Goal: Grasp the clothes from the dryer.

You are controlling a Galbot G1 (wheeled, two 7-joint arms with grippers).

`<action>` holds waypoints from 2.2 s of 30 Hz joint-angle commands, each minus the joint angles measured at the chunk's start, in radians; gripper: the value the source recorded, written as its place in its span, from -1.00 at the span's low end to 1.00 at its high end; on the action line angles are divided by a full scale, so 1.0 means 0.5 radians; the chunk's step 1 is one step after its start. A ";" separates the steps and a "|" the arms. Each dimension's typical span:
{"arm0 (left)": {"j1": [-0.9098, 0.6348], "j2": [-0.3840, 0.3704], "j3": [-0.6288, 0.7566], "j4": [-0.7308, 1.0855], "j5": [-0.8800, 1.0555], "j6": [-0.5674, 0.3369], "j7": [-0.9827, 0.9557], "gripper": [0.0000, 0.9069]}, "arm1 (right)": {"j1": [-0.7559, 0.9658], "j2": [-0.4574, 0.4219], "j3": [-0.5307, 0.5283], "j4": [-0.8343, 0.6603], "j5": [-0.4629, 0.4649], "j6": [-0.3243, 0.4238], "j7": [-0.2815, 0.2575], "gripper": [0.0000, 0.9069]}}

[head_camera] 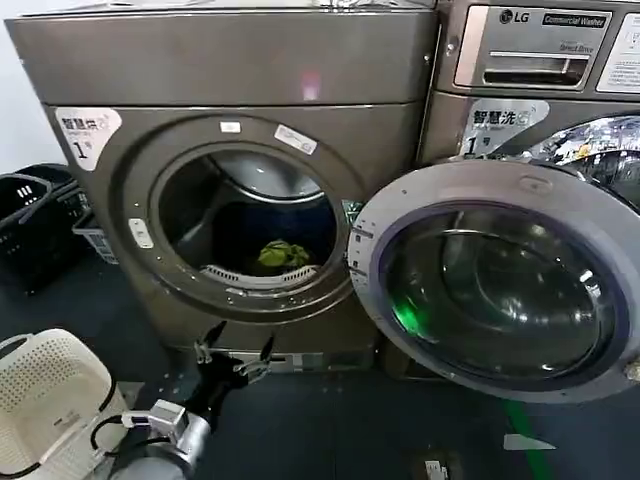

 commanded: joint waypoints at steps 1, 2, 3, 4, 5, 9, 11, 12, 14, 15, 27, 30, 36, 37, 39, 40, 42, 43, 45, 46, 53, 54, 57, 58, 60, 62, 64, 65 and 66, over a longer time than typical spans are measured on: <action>-0.002 0.000 0.002 0.000 -0.002 0.000 0.000 1.00 | -0.001 0.001 0.002 0.002 0.001 0.000 -0.001 1.00; -0.002 0.000 0.003 0.000 -0.002 0.000 0.000 1.00 | -0.002 0.001 0.002 0.002 0.001 0.001 -0.002 1.00; -0.002 0.000 0.004 0.000 -0.002 0.000 0.000 1.00 | -0.002 0.001 0.003 0.002 0.001 0.001 -0.002 1.00; -0.003 -0.002 0.004 0.000 -0.001 0.000 0.000 1.00 | -0.002 0.002 0.004 0.003 0.001 0.001 -0.003 1.00; -0.004 -0.002 0.005 0.000 -0.002 0.001 0.000 1.00 | -0.002 0.002 0.005 0.004 0.001 0.001 -0.004 1.00; -0.005 -0.004 0.005 0.000 -0.007 0.002 -0.001 1.00 | 0.000 0.001 0.004 0.009 0.001 0.000 -0.007 1.00; -0.005 -0.003 0.004 0.002 -0.008 0.000 -0.001 1.00 | 0.000 0.002 0.002 0.015 0.001 -0.001 -0.009 1.00; -0.005 -0.003 0.003 0.002 -0.009 -0.001 -0.001 1.00 | -0.001 0.002 0.001 0.015 0.000 -0.001 -0.010 1.00; -0.004 -0.004 0.002 0.001 -0.009 -0.001 0.000 1.00 | -0.002 -0.002 0.001 0.017 0.000 -0.002 -0.012 1.00; -0.004 -0.005 0.002 0.000 -0.010 -0.002 -0.001 1.00 | -0.002 -0.003 0.002 0.018 0.000 -0.002 -0.012 1.00; -0.005 0.000 0.003 -0.002 -0.019 0.003 -0.001 1.00 | -0.006 0.008 0.012 0.018 -0.009 0.035 -0.030 1.00; -0.006 0.001 0.002 0.002 -0.017 0.004 0.000 1.00 | -0.007 0.010 0.014 0.021 -0.012 0.038 -0.035 1.00; -0.008 0.001 0.003 0.004 -0.016 0.009 -0.001 1.00 | -0.008 0.014 0.017 0.026 -0.013 0.042 -0.039 1.00; -0.010 0.001 0.003 0.003 -0.015 0.011 -0.001 1.00 | -0.009 0.015 0.018 0.028 -0.013 0.042 -0.039 1.00; -0.011 0.001 0.002 0.003 -0.016 0.013 -0.001 1.00 | -0.009 0.015 0.020 0.025 -0.013 0.043 -0.039 1.00; -0.011 0.001 0.001 0.002 -0.016 0.014 -0.001 1.00 | -0.009 0.014 0.020 0.026 -0.013 0.042 -0.040 1.00; -0.011 0.000 0.001 0.002 -0.016 0.014 0.000 1.00 | -0.009 0.015 0.019 0.025 -0.010 0.043 -0.044 1.00; -0.011 0.000 0.001 0.002 -0.015 0.014 0.000 1.00 | -0.009 0.015 0.018 0.025 -0.011 0.045 -0.046 1.00; -0.011 0.000 0.001 0.001 -0.018 0.015 0.000 1.00 | -0.008 0.016 0.016 0.028 -0.010 0.044 -0.046 1.00; -0.011 0.000 0.001 -0.001 -0.022 0.017 0.000 1.00 | -0.007 0.015 0.017 0.028 -0.011 0.044 -0.046 1.00; -0.010 0.003 -0.001 -0.006 -0.026 0.023 -0.001 1.00 | -0.008 0.013 0.016 0.026 -0.011 0.042 -0.047 1.00; -0.011 0.002 -0.001 -0.006 -0.027 0.024 -0.001 1.00 | -0.008 0.013 0.017 0.026 -0.011 0.041 -0.047 1.00; -0.011 0.003 0.000 -0.008 -0.027 0.025 -0.001 1.00 | -0.011 0.013 0.019 0.027 -0.010 0.040 -0.047 1.00; -0.011 0.004 0.000 -0.009 -0.027 0.026 -0.001 1.00 | -0.012 0.013 0.022 0.028 -0.009 0.040 -0.047 1.00; -0.014 0.005 0.000 -0.010 -0.027 0.026 -0.001 1.00 | -0.014 0.013 0.026 0.027 -0.009 0.040 -0.047 1.00; -0.016 0.006 -0.001 -0.010 -0.027 0.025 -0.001 1.00 | -0.016 0.013 0.029 0.026 -0.009 0.040 -0.047 1.00; -0.019 0.007 0.000 -0.008 -0.025 0.023 -0.002 1.00 | -0.017 0.014 0.029 0.027 -0.009 0.040 -0.046 1.00; -0.019 0.007 0.002 -0.009 -0.026 0.023 -0.002 1.00 | -0.016 0.015 0.029 0.027 -0.009 0.040 -0.046 1.00; -0.019 0.007 0.004 -0.010 -0.026 0.023 -0.002 1.00 | -0.016 0.017 0.028 0.028 -0.009 0.039 -0.046 1.00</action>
